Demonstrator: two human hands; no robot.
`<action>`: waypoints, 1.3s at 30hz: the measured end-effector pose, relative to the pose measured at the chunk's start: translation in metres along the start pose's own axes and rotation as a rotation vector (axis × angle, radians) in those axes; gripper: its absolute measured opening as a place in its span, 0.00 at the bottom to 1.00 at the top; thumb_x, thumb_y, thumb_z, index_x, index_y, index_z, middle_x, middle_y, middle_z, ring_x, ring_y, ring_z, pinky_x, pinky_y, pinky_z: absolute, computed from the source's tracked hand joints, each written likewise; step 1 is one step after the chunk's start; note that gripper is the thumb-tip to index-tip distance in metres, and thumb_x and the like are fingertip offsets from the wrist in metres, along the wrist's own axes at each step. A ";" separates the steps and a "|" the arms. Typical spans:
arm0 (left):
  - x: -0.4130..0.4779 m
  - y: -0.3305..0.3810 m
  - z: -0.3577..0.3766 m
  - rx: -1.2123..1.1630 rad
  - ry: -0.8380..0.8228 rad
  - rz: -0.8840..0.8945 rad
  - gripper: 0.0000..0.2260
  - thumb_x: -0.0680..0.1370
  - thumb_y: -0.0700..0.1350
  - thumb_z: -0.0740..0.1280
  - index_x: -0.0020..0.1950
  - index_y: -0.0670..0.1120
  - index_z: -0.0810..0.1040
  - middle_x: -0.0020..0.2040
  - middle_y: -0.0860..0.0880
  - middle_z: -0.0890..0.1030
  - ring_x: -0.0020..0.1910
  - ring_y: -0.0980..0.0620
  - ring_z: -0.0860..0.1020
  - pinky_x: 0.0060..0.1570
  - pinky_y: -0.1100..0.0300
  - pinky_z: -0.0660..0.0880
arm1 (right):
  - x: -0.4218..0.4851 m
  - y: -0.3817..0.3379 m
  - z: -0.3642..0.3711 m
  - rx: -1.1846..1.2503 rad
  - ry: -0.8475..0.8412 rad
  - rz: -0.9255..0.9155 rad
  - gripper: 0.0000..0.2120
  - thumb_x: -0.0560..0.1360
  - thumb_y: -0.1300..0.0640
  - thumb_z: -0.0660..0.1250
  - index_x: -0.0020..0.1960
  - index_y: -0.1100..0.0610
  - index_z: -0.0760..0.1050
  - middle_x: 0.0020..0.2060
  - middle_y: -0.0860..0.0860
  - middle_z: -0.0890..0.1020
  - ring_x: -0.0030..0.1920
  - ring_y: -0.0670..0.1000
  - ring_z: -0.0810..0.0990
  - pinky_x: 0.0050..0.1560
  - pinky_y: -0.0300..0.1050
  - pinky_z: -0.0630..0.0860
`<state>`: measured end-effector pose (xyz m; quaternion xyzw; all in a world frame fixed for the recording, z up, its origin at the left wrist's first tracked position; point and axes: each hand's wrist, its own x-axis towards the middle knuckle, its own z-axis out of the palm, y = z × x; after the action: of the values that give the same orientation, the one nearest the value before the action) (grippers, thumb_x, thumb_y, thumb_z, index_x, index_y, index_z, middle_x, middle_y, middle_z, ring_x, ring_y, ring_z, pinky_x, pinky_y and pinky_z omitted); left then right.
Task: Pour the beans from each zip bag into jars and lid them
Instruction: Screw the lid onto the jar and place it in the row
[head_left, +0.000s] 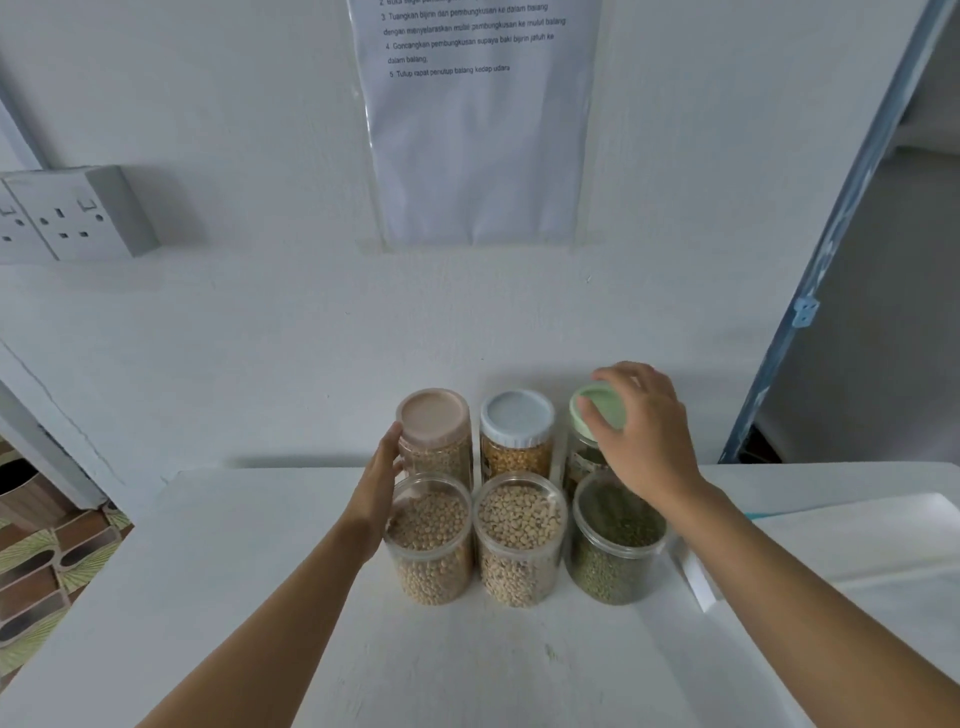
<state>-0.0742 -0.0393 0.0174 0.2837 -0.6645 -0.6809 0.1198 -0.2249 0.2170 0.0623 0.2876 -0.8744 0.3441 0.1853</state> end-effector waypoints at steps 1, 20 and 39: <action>0.000 0.000 0.000 -0.002 0.004 -0.002 0.37 0.77 0.76 0.52 0.78 0.55 0.68 0.76 0.52 0.71 0.71 0.53 0.70 0.62 0.48 0.67 | -0.003 0.009 -0.002 0.040 -0.024 0.083 0.20 0.80 0.45 0.65 0.68 0.54 0.75 0.66 0.53 0.75 0.68 0.56 0.72 0.65 0.59 0.71; -0.003 0.006 0.000 0.183 -0.018 0.094 0.44 0.67 0.81 0.52 0.75 0.59 0.70 0.72 0.54 0.74 0.71 0.52 0.73 0.67 0.46 0.70 | -0.020 0.027 0.011 0.471 -0.264 0.387 0.26 0.84 0.41 0.56 0.80 0.43 0.56 0.76 0.48 0.67 0.74 0.53 0.67 0.64 0.47 0.65; -0.125 -0.008 0.032 0.289 0.082 0.540 0.07 0.82 0.49 0.64 0.51 0.51 0.82 0.41 0.53 0.82 0.42 0.51 0.79 0.45 0.53 0.76 | -0.124 0.001 -0.075 0.443 -0.085 0.257 0.06 0.79 0.61 0.69 0.43 0.53 0.77 0.33 0.49 0.83 0.38 0.51 0.83 0.44 0.47 0.79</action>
<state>0.0114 0.0555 0.0362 0.1381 -0.8005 -0.5108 0.2815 -0.1206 0.3174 0.0495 0.2220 -0.8141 0.5354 0.0356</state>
